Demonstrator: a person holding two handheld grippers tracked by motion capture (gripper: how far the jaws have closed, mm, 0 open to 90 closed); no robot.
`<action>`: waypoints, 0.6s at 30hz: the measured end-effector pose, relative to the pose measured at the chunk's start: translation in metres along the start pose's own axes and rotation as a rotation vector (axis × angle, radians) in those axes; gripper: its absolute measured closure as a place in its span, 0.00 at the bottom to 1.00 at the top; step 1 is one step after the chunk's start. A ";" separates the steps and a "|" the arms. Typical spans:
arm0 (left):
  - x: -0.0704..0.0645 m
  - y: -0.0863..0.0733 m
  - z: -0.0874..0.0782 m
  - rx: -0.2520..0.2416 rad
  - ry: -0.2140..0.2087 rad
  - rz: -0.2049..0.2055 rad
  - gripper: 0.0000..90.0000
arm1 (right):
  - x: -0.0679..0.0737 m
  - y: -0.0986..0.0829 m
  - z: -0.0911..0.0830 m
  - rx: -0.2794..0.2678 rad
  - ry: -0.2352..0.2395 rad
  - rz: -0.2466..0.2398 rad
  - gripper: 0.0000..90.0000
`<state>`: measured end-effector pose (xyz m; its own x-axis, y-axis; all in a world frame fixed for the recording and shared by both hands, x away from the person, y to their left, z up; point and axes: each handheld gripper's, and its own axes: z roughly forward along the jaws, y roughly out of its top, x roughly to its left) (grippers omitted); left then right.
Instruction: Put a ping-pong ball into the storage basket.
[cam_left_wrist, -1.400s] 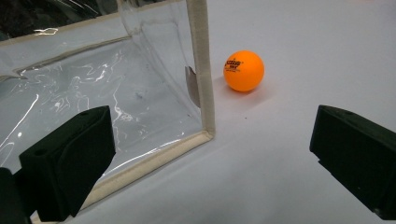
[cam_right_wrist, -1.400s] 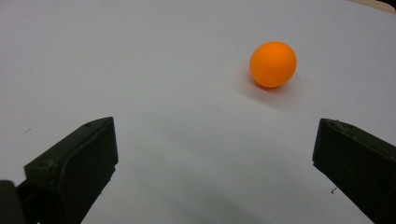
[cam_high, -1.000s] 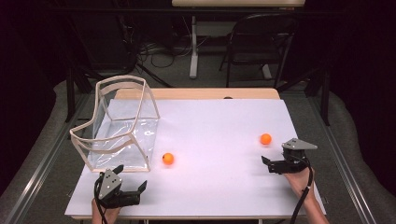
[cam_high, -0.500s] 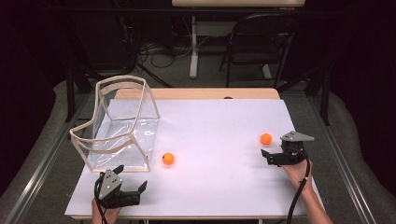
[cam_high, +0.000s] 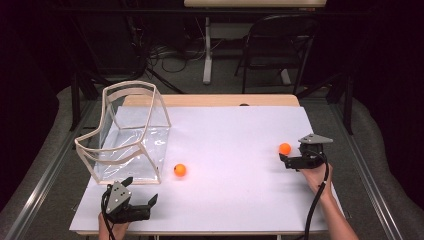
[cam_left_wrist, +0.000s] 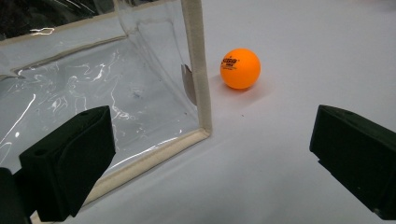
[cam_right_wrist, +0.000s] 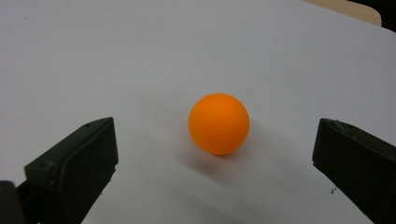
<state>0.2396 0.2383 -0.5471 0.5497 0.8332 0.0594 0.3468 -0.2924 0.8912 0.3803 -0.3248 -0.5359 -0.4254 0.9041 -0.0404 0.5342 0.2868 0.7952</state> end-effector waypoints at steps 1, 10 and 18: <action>0.000 0.000 0.000 0.000 0.000 -0.001 0.00 | -0.001 0.001 0.003 0.005 0.000 0.001 0.00; 0.000 0.000 0.000 0.004 -0.001 0.002 0.00 | -0.003 0.002 0.020 0.037 -0.021 -0.005 0.05; 0.000 0.000 0.000 0.004 -0.001 0.002 0.00 | -0.002 0.001 0.031 0.038 -0.045 0.005 0.23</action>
<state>0.2393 0.2379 -0.5468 0.5515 0.8320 0.0610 0.3489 -0.2965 0.8890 0.4040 -0.3166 -0.5538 -0.3900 0.9185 -0.0646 0.5636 0.2936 0.7721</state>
